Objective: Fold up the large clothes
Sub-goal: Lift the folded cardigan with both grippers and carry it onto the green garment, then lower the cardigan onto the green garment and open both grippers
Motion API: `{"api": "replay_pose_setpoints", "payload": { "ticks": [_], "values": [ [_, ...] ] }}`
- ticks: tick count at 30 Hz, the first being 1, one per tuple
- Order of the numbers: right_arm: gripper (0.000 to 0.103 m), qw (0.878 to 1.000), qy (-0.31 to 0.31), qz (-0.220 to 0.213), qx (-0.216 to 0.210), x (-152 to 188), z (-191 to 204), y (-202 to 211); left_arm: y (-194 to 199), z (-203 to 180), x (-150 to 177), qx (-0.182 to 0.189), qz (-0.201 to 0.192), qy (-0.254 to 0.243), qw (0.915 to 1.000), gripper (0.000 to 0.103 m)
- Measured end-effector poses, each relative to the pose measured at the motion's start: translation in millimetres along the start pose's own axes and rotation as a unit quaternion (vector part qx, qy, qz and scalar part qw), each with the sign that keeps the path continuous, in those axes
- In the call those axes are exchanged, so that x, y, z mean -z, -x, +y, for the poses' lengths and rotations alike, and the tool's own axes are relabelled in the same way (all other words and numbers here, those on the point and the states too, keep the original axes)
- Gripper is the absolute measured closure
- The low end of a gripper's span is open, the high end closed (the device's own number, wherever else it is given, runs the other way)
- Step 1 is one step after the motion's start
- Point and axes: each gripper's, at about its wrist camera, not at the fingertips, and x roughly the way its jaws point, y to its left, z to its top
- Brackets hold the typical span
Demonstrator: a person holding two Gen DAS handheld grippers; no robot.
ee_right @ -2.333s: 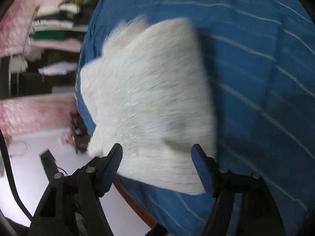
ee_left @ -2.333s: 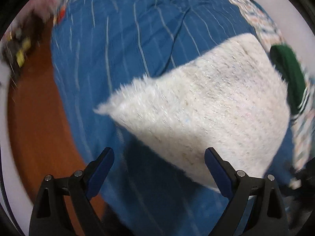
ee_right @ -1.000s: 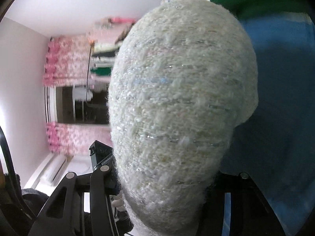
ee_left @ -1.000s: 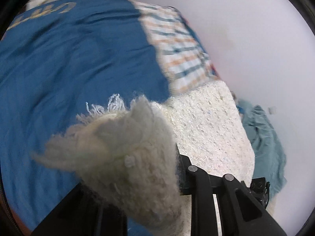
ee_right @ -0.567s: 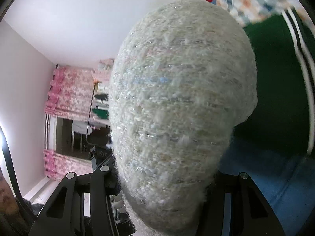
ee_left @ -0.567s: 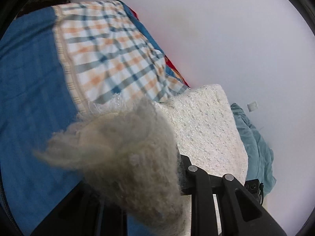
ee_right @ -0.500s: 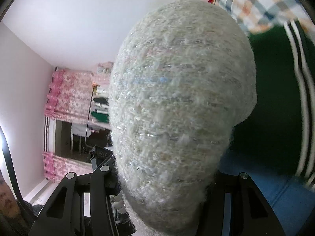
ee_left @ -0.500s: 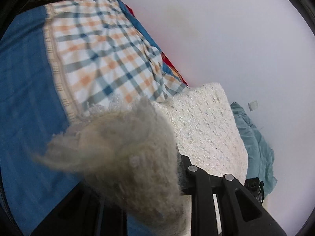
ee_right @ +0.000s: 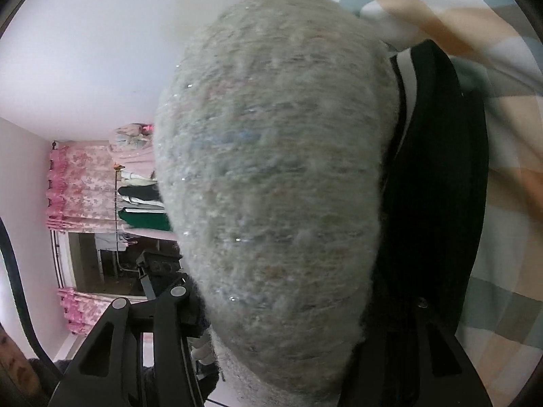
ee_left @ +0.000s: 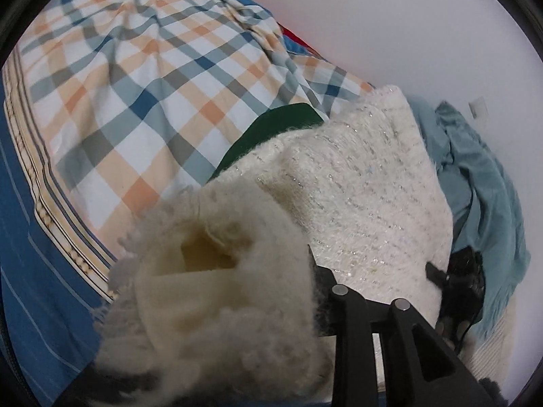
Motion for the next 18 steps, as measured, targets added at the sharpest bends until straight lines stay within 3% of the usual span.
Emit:
{"api": "replay_pose_setpoints", "payload": {
  "ticks": [2,3,4,6,7,9,12,14,15,16,18],
  "values": [
    [0.038,0.999,0.0,-0.002,0.032,7,3,-2,2,-5,-1,-0.015,0.014,-0.015,0.9997,0.077],
    [0.027,0.998,0.003,-0.002,0.057,15,7,-4,5,-10,-1,-0.025,0.021,-0.023,0.9992,0.076],
    [0.023,0.994,0.003,-0.008,0.105,19,17,-3,5,-14,-3,-0.039,0.024,-0.033,0.9984,0.073],
    [0.018,0.987,0.009,-0.021,0.162,25,31,0,8,-24,-3,-0.086,0.024,-0.068,0.9937,0.065],
    [0.016,0.974,0.022,-0.039,0.223,33,48,2,11,-31,0,-0.109,0.019,-0.089,0.9899,0.062],
    [0.015,0.952,0.043,-0.058,0.297,47,73,-1,15,-40,5,-0.139,0.013,-0.121,0.9827,0.056],
    [0.015,0.902,0.044,-0.086,0.421,76,104,-10,27,-57,19,-0.194,0.004,-0.17,0.9661,0.052],
    [0.014,0.878,0.036,-0.09,0.468,94,117,-21,34,-63,26,-0.224,0.005,-0.192,0.9554,0.038],
    [0.014,0.87,0.029,-0.092,0.483,104,112,-20,39,-65,29,-0.238,0.005,-0.202,0.9499,0.016],
    [0.014,0.863,0.024,-0.094,0.495,113,114,-21,46,-69,31,-0.247,-0.001,-0.214,0.9452,0.007],
    [0.014,0.845,0.026,-0.102,0.525,137,95,-9,61,-74,35,-0.255,-0.017,-0.231,0.9387,0.007]
  ]
}}
